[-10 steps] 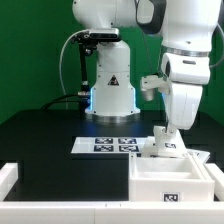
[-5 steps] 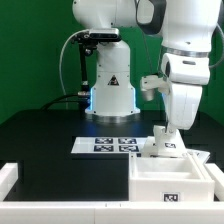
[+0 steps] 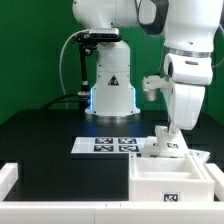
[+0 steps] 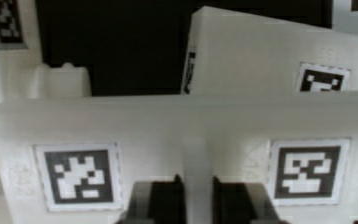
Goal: Assemble cabinet
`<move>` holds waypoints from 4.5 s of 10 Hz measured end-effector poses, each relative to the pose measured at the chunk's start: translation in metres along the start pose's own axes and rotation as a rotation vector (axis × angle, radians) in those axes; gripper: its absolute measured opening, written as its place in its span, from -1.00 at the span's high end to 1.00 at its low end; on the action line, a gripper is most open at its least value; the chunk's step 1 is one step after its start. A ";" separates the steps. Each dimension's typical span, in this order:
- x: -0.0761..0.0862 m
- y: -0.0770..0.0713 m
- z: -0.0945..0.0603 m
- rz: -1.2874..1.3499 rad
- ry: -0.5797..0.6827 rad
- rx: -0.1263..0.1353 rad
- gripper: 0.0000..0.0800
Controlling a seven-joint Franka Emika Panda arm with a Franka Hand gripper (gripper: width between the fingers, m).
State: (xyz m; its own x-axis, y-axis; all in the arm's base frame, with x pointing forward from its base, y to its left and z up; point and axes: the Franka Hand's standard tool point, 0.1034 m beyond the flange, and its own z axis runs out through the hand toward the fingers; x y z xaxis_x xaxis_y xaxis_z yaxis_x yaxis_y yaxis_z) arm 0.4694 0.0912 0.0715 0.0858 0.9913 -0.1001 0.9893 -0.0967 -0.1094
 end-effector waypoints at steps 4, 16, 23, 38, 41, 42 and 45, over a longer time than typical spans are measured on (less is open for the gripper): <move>0.002 0.004 -0.002 0.001 -0.018 0.033 0.84; -0.007 0.007 -0.007 0.004 -0.015 0.027 0.84; -0.002 0.035 -0.003 0.011 -0.005 0.021 0.84; 0.012 0.123 -0.009 0.017 0.026 -0.030 0.84; 0.011 0.123 -0.009 0.016 0.021 -0.018 0.84; 0.011 0.123 -0.009 0.016 0.021 -0.018 0.84; 0.011 0.122 -0.024 0.010 0.014 -0.030 0.19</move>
Offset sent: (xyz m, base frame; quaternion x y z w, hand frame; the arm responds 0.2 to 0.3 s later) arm 0.0190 0.0101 0.0085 0.0016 -0.0098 0.0128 0.9999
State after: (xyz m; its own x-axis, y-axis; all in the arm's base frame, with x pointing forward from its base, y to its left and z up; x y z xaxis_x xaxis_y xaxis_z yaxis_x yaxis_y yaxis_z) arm 0.5942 0.0922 0.0805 0.0971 0.9914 -0.0874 0.9914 -0.1041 -0.0788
